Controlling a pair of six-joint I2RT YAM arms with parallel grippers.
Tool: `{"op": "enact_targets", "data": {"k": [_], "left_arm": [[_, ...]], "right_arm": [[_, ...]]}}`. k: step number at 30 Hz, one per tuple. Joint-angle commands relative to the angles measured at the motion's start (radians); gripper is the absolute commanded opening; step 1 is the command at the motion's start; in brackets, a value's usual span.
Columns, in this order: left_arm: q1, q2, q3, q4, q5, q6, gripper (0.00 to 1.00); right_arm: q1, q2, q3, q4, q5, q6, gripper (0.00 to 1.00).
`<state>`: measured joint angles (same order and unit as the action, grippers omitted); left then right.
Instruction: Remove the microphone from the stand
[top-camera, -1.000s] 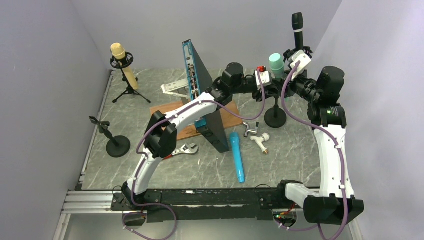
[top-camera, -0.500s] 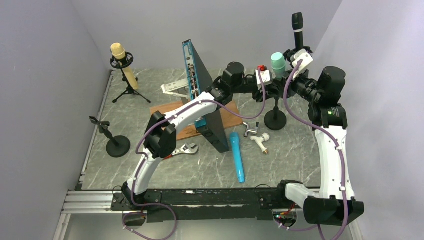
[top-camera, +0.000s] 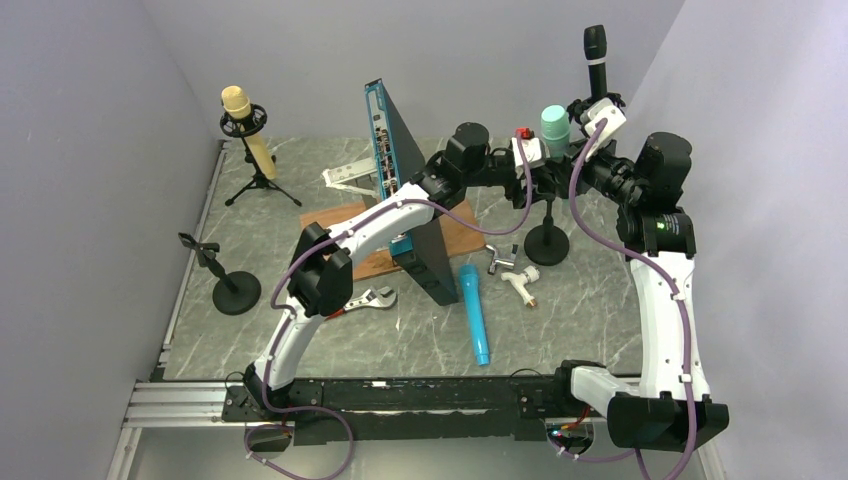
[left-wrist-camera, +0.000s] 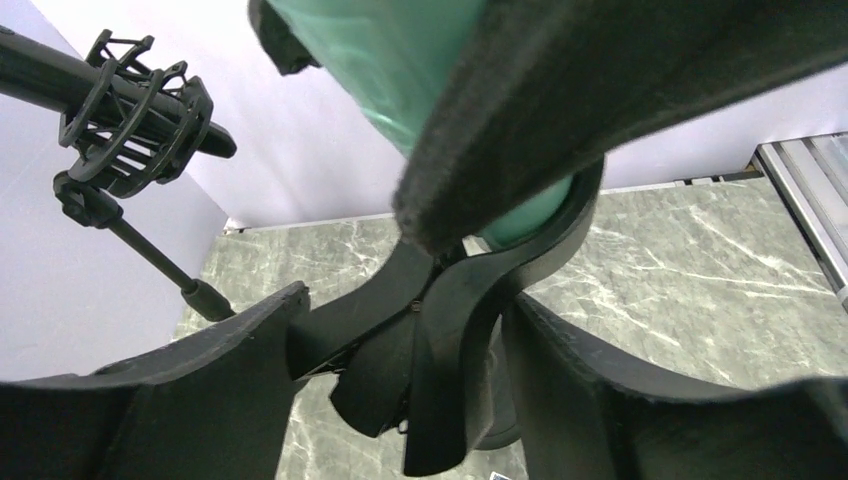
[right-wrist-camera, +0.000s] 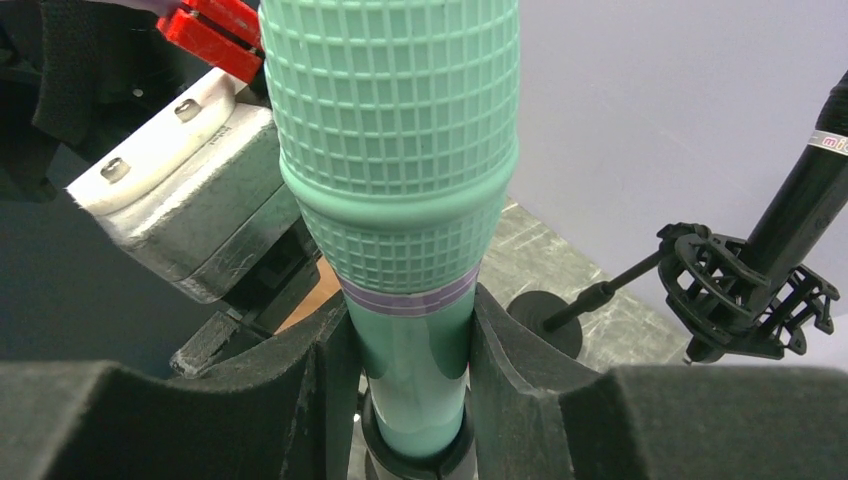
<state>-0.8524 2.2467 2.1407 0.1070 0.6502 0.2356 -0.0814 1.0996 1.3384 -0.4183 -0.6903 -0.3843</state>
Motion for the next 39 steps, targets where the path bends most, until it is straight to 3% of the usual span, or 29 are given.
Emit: {"op": "enact_targets", "data": {"k": [1, 3, 4, 5, 6, 19, 24, 25, 28, 30, 37, 38, 39], "left_arm": [[-0.004, -0.064, 0.017, 0.036, 0.018, -0.014, 0.64], [-0.005, -0.060, 0.032, 0.011, 0.024, 0.004, 0.46], [-0.004, -0.056, 0.040, -0.004, 0.021, 0.013, 0.31], [-0.004, -0.053, 0.042, -0.013, 0.003, 0.014, 0.07], [-0.002, -0.051, 0.042, -0.018, -0.014, 0.016, 0.00], [0.007, -0.010, 0.075, -0.054, -0.040, -0.054, 0.00], [0.007, -0.018, 0.063, -0.061, -0.042, -0.072, 0.00], [0.008, -0.026, 0.055, -0.061, -0.041, -0.074, 0.08], [0.009, -0.061, 0.012, -0.027, -0.038, -0.086, 0.47], [0.008, -0.103, -0.046, 0.025, -0.027, -0.089, 0.65], [0.008, -0.099, -0.020, 0.014, 0.010, -0.082, 0.74], [0.009, -0.103, -0.026, 0.022, 0.013, -0.087, 0.91], [0.010, -0.107, -0.039, 0.041, 0.014, -0.096, 0.98]], "right_arm": [[0.005, -0.010, 0.038, -0.002, -0.039, 0.019, 0.00], [0.005, -0.009, 0.036, 0.001, -0.034, 0.020, 0.00], [0.004, -0.010, 0.037, 0.003, -0.029, 0.023, 0.00], [0.004, -0.007, 0.042, 0.004, -0.027, 0.024, 0.00], [0.004, -0.004, 0.051, 0.001, -0.027, 0.026, 0.00], [0.008, 0.065, 0.267, -0.014, -0.009, 0.078, 0.00], [0.008, 0.073, 0.271, -0.015, -0.051, 0.061, 0.00], [0.006, 0.074, 0.257, -0.024, -0.054, 0.052, 0.00], [0.006, 0.057, 0.184, -0.017, -0.052, 0.036, 0.00], [0.006, 0.042, 0.141, -0.006, -0.063, 0.032, 0.00], [0.006, 0.054, 0.111, -0.019, -0.101, 0.026, 0.00], [0.006, 0.060, 0.116, -0.029, -0.100, 0.019, 0.00], [0.006, 0.061, 0.119, -0.040, -0.098, 0.013, 0.00]]}}
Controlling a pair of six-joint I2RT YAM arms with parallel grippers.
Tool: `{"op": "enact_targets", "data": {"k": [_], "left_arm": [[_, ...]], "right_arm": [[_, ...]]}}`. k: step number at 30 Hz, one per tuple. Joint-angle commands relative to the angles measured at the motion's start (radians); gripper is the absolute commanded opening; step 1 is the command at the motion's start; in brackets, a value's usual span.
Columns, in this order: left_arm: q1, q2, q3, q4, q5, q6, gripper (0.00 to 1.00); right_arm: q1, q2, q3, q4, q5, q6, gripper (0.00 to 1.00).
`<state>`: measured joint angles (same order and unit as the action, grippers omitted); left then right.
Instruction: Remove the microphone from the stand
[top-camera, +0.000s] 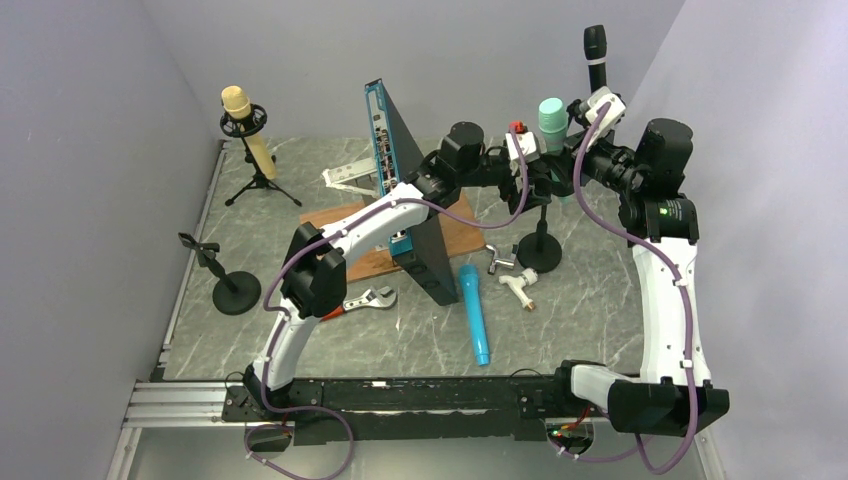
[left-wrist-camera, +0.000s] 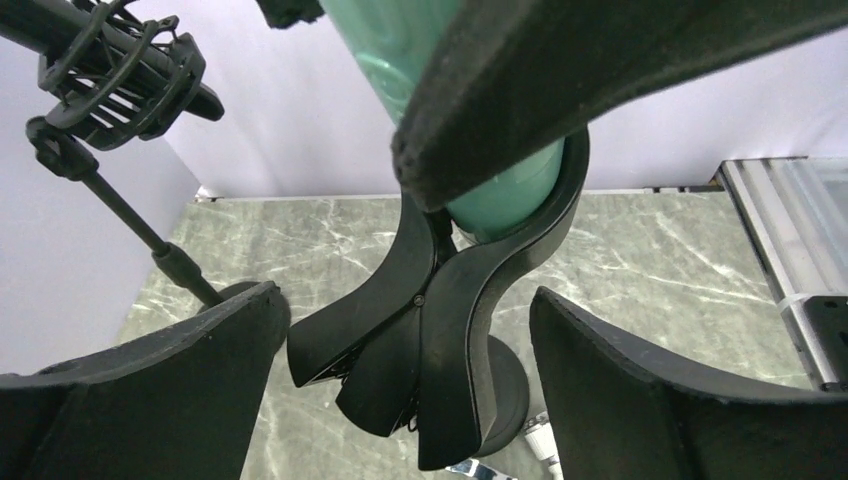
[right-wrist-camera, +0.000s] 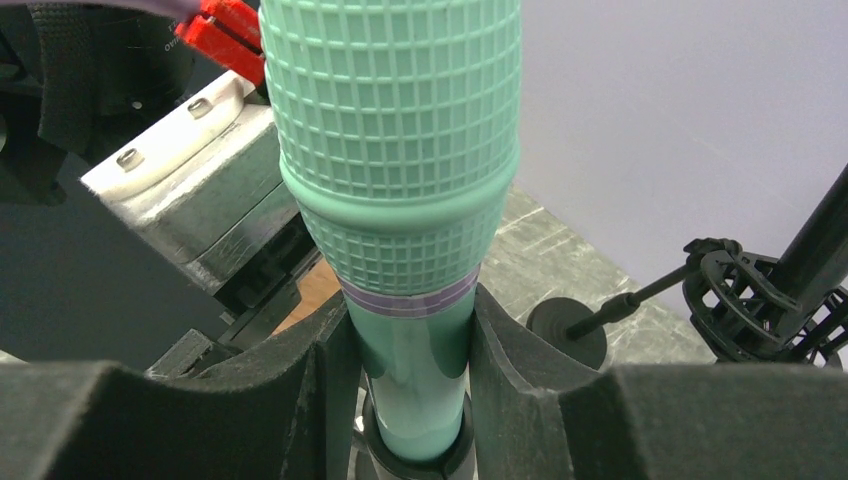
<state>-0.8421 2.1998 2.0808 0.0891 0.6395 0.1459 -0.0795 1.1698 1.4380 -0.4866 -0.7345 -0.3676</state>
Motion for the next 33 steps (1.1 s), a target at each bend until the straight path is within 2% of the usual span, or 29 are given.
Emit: {"op": "enact_targets", "data": {"k": [1, 5, 7, 10, 12, 22, 26, 30, 32, 33], "left_arm": [[0.001, -0.067, 0.009, 0.078, 0.027, -0.016, 0.99], [0.008, -0.055, 0.040, 0.094, 0.056, -0.045, 0.99], [0.008, -0.039, 0.075, 0.063, 0.079, -0.034, 0.91], [0.011, -0.037, 0.067, 0.048, 0.084, -0.025, 0.72], [0.012, -0.037, 0.062, 0.018, 0.083, -0.005, 0.66], [0.014, -0.002, 0.118, -0.064, 0.093, 0.040, 0.77], [0.015, -0.006, 0.111, -0.046, 0.086, 0.033, 0.69], [0.015, 0.007, 0.134, -0.079, 0.084, 0.045, 0.50], [0.014, 0.008, 0.129, -0.087, 0.083, 0.057, 0.51], [0.015, 0.007, 0.123, -0.087, 0.084, 0.058, 0.55]], "right_arm": [[0.004, -0.009, 0.022, 0.023, -0.053, -0.008, 0.00], [0.004, -0.013, 0.015, 0.026, -0.054, -0.008, 0.00], [0.003, -0.014, 0.013, 0.027, -0.053, -0.007, 0.00], [0.004, -0.014, 0.015, 0.026, -0.049, -0.009, 0.00], [0.004, -0.015, 0.021, 0.026, -0.049, -0.009, 0.00], [0.004, 0.000, 0.051, 0.017, -0.062, -0.008, 0.00], [0.004, -0.002, 0.049, 0.018, -0.061, -0.009, 0.00], [0.003, -0.002, 0.048, 0.023, -0.066, -0.002, 0.00], [0.004, 0.001, 0.051, 0.023, -0.068, -0.002, 0.00], [0.004, 0.003, 0.053, 0.022, -0.069, -0.002, 0.00]]}}
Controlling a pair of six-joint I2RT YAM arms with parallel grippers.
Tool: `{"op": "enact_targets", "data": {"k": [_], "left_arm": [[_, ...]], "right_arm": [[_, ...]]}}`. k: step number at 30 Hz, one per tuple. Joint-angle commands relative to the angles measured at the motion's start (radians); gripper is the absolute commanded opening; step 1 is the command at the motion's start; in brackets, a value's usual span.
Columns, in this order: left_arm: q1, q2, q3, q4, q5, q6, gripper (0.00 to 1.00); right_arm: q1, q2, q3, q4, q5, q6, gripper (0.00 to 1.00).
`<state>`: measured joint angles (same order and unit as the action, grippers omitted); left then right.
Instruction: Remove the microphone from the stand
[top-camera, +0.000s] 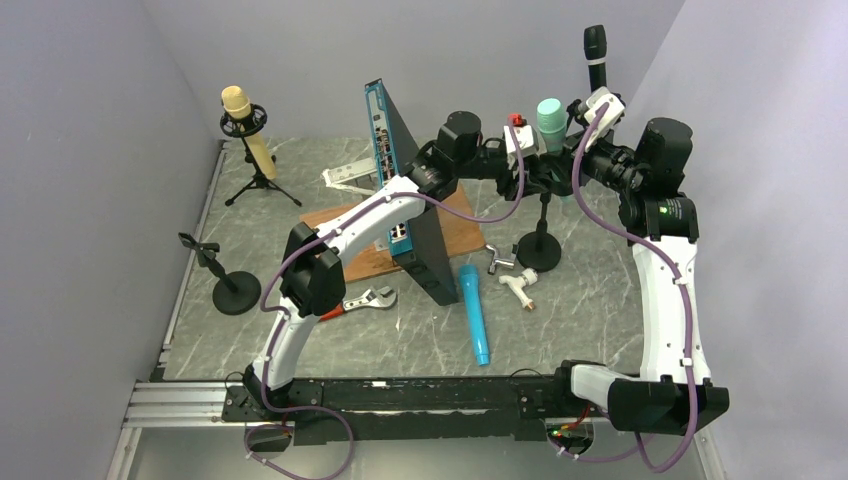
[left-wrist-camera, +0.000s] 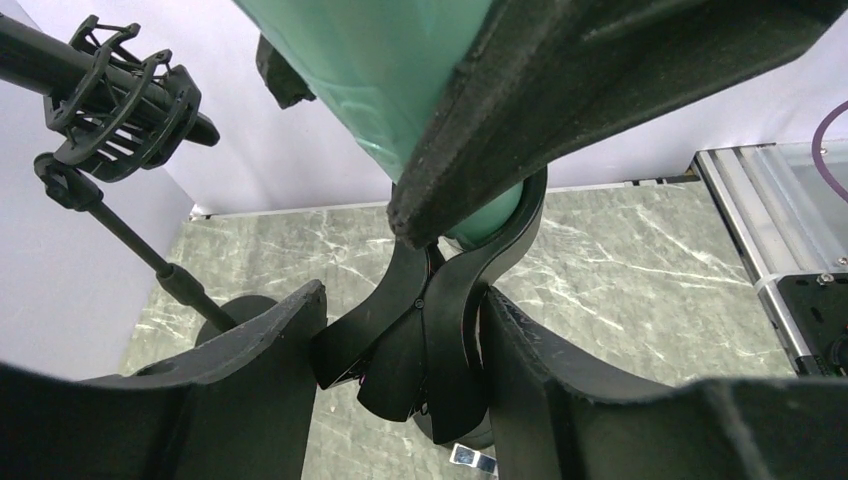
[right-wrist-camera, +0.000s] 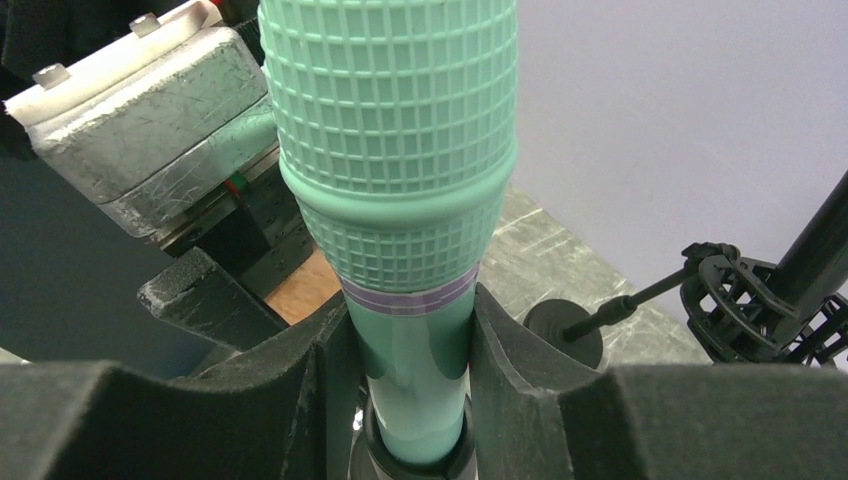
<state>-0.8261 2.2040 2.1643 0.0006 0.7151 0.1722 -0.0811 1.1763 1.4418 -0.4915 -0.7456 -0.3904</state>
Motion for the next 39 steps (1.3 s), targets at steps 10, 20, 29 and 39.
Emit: {"op": "enact_targets", "data": {"k": [10, 20, 29, 39], "left_arm": [[-0.001, 0.022, 0.056, -0.028, -0.004, 0.041, 0.78], [0.008, 0.034, 0.044, -0.017, -0.031, 0.041, 0.42], [0.015, 0.027, 0.044, -0.009, -0.037, 0.019, 0.00], [0.013, -0.053, 0.042, 0.006, -0.100, -0.046, 0.99]], "right_arm": [[0.006, -0.002, 0.046, 0.033, -0.062, 0.025, 0.00], [0.006, -0.007, 0.039, 0.070, -0.063, 0.045, 0.00], [0.005, 0.004, 0.084, 0.084, -0.051, 0.062, 0.00], [0.006, -0.001, 0.084, 0.073, -0.020, 0.019, 0.00]]}}
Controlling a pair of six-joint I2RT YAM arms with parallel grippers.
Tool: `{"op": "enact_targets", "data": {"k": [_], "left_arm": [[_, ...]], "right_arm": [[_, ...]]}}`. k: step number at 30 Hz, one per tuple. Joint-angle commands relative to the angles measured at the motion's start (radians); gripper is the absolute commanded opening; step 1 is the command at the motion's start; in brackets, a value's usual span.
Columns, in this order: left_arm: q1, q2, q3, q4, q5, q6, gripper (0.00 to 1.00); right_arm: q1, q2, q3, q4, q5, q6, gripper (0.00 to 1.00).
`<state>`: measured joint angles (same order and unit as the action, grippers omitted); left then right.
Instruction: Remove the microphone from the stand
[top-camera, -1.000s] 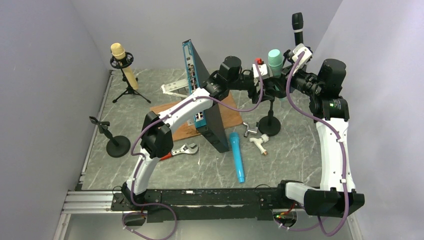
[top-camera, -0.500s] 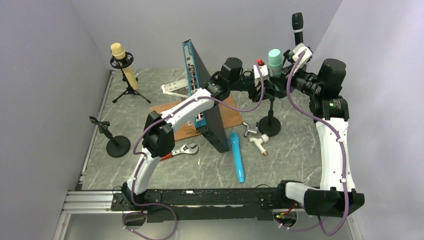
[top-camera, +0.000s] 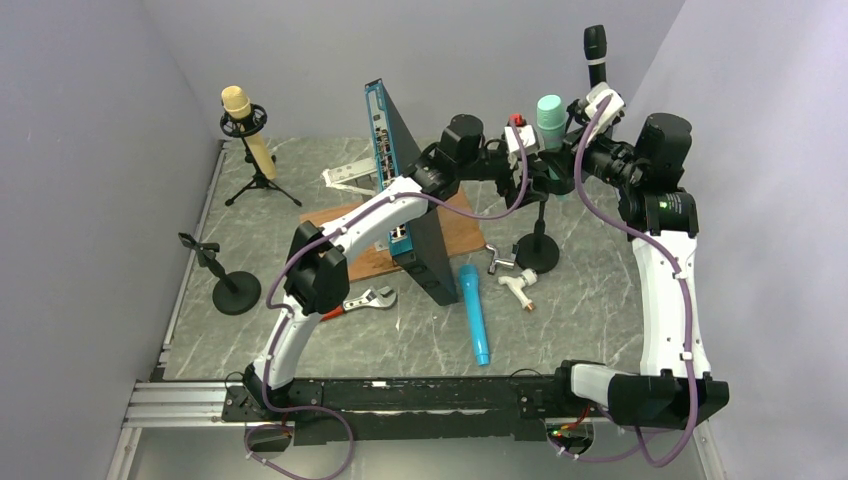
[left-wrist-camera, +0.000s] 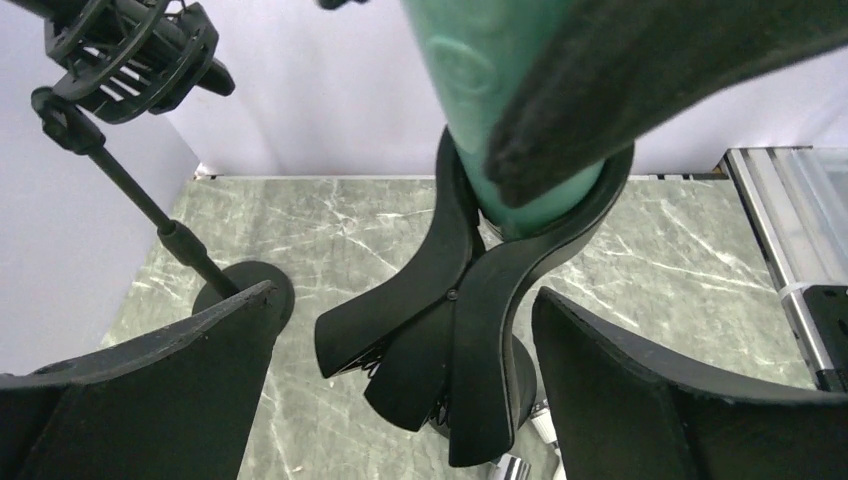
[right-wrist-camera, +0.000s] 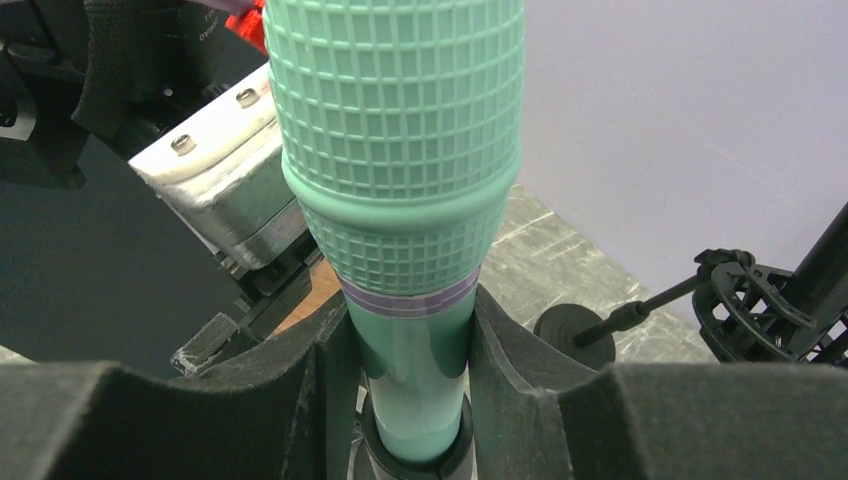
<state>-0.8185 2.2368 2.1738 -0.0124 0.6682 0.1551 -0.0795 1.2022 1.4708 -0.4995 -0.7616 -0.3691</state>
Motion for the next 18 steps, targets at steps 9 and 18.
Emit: {"op": "enact_targets", "data": {"k": [9, 18], "left_arm": [[0.005, -0.275, -0.005, -0.030, -0.082, -0.090, 0.99], [0.005, -0.541, -0.179, -0.029, -0.156, -0.257, 0.99]], "right_arm": [[0.004, 0.014, 0.206, 0.045, 0.155, -0.019, 0.00], [0.011, 0.021, 0.393, -0.119, 0.170, 0.036, 0.00]]}}
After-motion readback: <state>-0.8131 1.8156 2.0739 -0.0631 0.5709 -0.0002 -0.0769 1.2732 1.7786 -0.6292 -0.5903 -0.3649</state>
